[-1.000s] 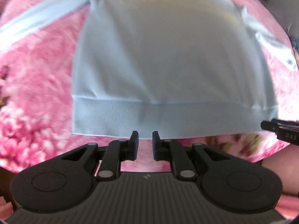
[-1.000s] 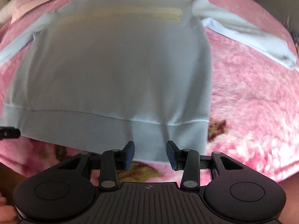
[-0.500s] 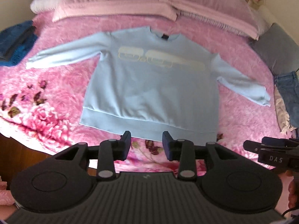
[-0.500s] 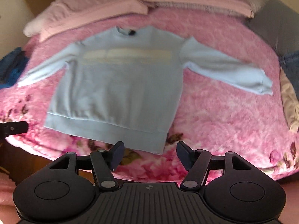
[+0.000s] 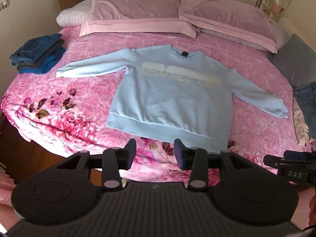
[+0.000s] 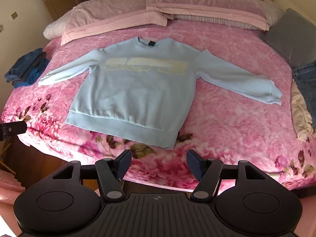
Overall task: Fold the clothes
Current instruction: 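Release the hem and lift both grippers away from the flat sweatshirt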
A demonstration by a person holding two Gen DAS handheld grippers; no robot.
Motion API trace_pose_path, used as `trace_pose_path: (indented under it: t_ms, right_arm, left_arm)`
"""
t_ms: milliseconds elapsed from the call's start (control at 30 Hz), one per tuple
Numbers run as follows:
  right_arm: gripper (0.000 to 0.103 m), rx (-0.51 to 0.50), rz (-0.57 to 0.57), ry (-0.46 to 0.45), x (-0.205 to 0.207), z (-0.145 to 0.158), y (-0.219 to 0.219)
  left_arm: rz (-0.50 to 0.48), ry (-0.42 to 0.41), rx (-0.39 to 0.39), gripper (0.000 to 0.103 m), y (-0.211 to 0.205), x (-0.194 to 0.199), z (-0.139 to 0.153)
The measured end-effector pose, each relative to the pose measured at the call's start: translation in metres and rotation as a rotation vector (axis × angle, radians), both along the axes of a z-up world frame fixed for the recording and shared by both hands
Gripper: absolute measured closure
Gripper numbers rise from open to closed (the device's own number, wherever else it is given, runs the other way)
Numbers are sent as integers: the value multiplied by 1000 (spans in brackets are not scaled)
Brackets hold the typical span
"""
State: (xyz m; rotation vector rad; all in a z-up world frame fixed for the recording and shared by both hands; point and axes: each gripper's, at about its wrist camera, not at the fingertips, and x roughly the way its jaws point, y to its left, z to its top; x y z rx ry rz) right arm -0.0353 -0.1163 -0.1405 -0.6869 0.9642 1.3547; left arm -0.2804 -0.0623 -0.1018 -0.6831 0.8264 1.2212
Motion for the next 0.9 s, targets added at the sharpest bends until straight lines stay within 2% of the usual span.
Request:
trace_pose_path:
  t_ms: [167, 433, 900]
  right_arm:
    - [38, -1, 3, -33, 1, 6, -18]
    - [38, 4, 2, -38, 6, 10, -37]
    - [38, 19, 19, -44, -7, 15, -45]
  left_arm:
    - [-10, 10, 12, 64, -17, 5, 2]
    - [-21, 13, 31, 62, -38, 11, 5]
    - [-40, 33, 51, 61, -43, 8, 9]
